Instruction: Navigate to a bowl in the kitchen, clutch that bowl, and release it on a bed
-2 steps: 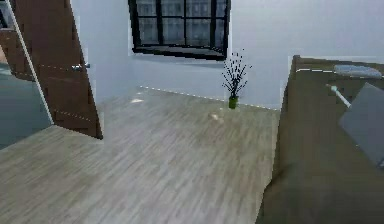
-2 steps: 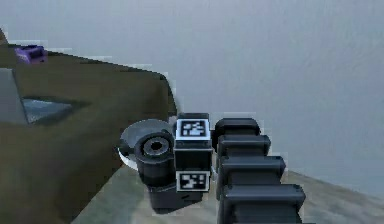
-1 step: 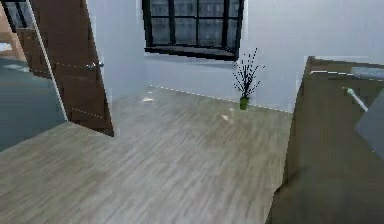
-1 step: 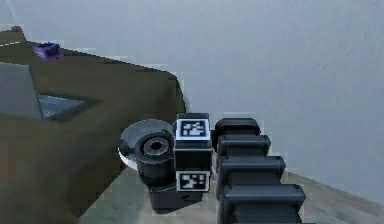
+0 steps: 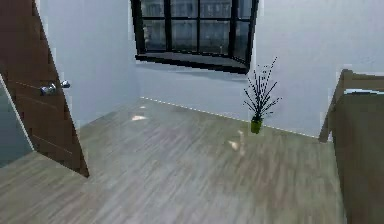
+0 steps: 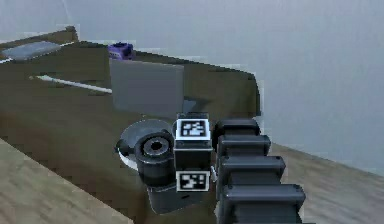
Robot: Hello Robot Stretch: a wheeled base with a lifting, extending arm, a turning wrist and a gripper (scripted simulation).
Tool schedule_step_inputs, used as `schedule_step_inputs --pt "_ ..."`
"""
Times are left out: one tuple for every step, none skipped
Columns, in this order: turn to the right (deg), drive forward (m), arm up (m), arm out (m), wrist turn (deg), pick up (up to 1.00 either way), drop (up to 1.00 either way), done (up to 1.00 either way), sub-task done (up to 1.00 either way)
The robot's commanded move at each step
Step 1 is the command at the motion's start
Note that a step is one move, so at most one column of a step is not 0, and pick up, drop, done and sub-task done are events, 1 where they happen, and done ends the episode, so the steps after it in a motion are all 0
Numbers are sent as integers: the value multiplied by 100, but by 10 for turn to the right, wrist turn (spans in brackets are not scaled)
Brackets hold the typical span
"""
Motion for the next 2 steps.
schedule_step_inputs --pt "240 0 0 0 0 0 0 0 0" --pt "0 100 0 0 0 0 0 0 0"
